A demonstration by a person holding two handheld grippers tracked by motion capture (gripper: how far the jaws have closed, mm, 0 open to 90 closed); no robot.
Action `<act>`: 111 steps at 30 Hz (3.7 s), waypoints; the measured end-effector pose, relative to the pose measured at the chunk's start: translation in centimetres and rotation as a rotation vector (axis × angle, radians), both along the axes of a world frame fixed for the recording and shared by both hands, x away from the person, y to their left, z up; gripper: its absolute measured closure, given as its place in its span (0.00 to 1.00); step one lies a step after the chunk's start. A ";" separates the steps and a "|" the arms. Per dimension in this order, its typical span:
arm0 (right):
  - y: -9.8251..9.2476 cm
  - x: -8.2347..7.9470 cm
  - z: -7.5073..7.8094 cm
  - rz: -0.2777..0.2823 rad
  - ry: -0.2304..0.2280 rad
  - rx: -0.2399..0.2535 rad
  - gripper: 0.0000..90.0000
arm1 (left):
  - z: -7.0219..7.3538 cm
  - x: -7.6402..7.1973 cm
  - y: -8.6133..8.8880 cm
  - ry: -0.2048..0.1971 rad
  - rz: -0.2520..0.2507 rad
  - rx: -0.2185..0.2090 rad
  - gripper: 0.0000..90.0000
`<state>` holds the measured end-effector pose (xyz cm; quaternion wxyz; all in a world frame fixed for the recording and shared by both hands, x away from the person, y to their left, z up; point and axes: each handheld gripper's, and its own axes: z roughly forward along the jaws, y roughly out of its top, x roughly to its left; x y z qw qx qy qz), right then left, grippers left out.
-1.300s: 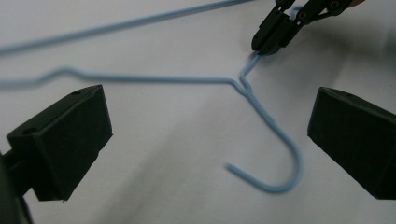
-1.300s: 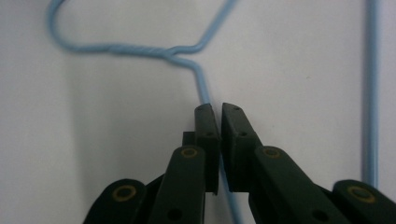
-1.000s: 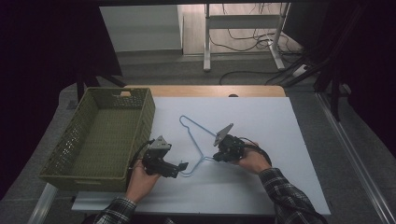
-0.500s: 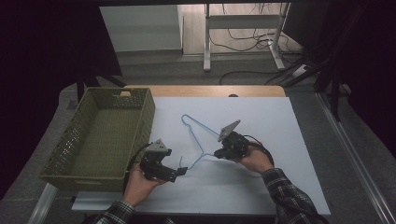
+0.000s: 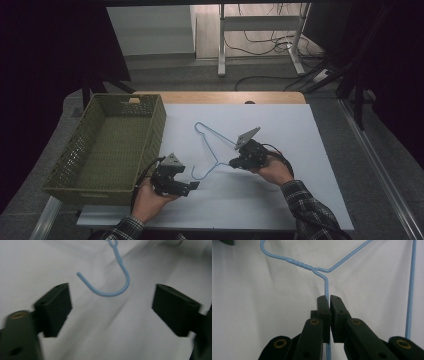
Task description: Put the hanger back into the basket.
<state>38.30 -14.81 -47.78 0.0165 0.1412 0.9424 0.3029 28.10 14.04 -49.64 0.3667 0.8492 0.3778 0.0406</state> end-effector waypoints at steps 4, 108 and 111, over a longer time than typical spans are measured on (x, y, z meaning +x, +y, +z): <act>-0.1 0.0 0.1 -0.001 -0.003 0.005 0.96 | -0.5 0.1 -0.3 0.079 0.004 0.022 0.75; -0.9 -5.2 8.2 -0.124 -0.064 0.057 0.97 | 9.2 4.0 -2.5 -0.109 -0.261 -0.035 0.38; -1.2 -5.6 8.3 -0.093 -0.043 0.064 0.97 | 9.1 4.2 -2.7 -0.086 -0.333 0.033 0.34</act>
